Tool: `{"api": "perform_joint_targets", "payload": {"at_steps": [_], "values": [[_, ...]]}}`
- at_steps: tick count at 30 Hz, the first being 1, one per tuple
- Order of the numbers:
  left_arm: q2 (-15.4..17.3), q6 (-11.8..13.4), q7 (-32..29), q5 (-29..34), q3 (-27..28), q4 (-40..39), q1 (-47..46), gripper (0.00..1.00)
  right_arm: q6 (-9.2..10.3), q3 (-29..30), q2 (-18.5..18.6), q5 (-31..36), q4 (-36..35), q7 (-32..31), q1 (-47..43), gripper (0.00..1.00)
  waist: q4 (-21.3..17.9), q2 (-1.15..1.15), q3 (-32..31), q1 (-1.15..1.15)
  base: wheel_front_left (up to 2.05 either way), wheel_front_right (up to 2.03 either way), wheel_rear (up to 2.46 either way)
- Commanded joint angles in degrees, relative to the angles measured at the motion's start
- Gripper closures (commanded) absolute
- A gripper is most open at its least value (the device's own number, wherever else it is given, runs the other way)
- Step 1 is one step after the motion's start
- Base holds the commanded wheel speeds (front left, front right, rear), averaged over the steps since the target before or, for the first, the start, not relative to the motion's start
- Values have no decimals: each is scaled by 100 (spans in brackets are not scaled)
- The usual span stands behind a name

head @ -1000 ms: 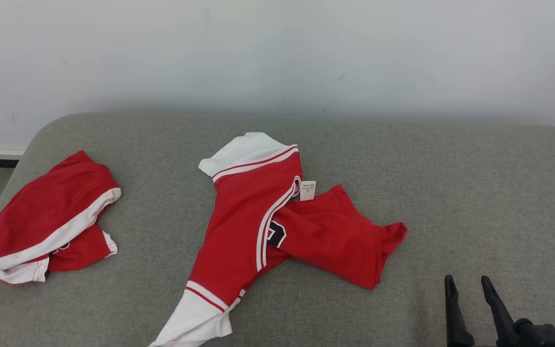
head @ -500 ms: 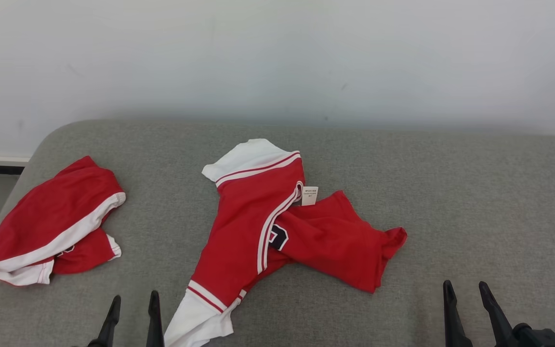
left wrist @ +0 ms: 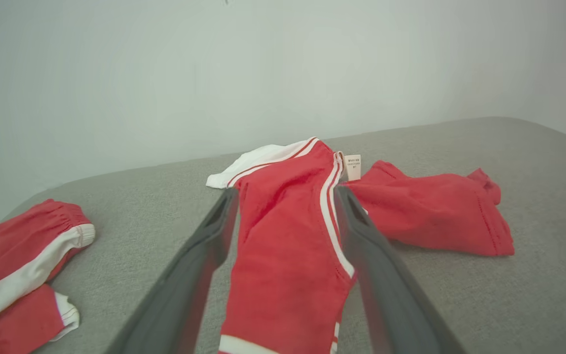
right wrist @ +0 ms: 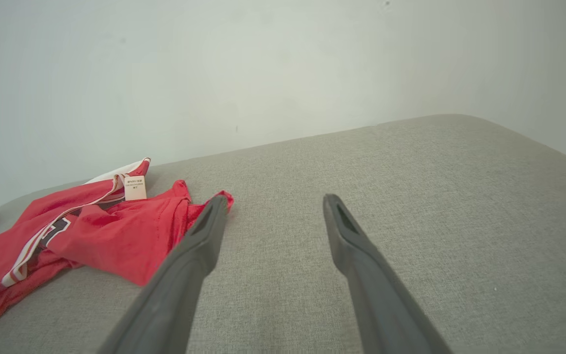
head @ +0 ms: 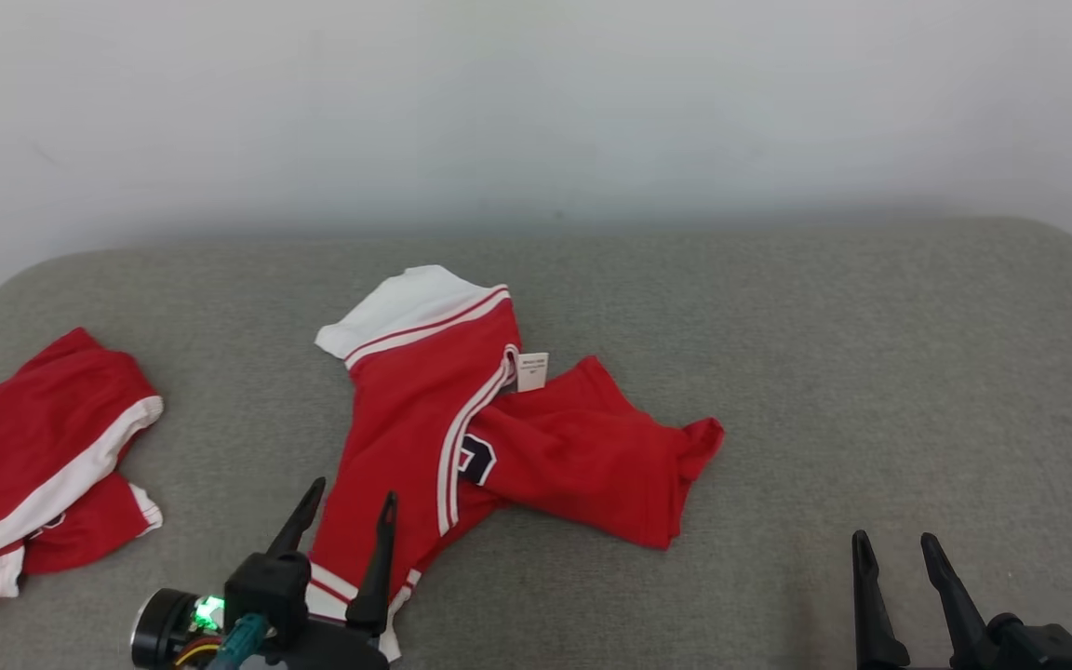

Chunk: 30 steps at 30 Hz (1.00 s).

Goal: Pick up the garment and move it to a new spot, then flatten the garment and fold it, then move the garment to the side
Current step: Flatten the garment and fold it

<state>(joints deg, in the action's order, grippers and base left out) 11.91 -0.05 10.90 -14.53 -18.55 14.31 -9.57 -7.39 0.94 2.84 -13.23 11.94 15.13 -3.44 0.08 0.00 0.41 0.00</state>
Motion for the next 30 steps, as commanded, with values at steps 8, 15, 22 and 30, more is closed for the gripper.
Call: {"api": "perform_joint_targets", "payload": {"at_steps": [8,15,22,30], "values": [[105,-191,-283,209,-315,755,-423,0,-20,-10,8,-69,-6,3,156,0,-544,0,388,0,0,0,0],[146,-293,-373,236,-443,1412,-642,0,-20,-39,8,-99,-8,3,220,0,-678,0,504,0,0,0,0],[144,-363,-319,222,-522,1977,-894,0,-21,-42,8,-104,-12,3,282,0,-760,0,612,0,0,0,0],[-17,-429,-49,48,-508,2107,-1110,100,-21,8,8,-122,-27,3,241,0,-790,0,638,0,0,0,0]]}}
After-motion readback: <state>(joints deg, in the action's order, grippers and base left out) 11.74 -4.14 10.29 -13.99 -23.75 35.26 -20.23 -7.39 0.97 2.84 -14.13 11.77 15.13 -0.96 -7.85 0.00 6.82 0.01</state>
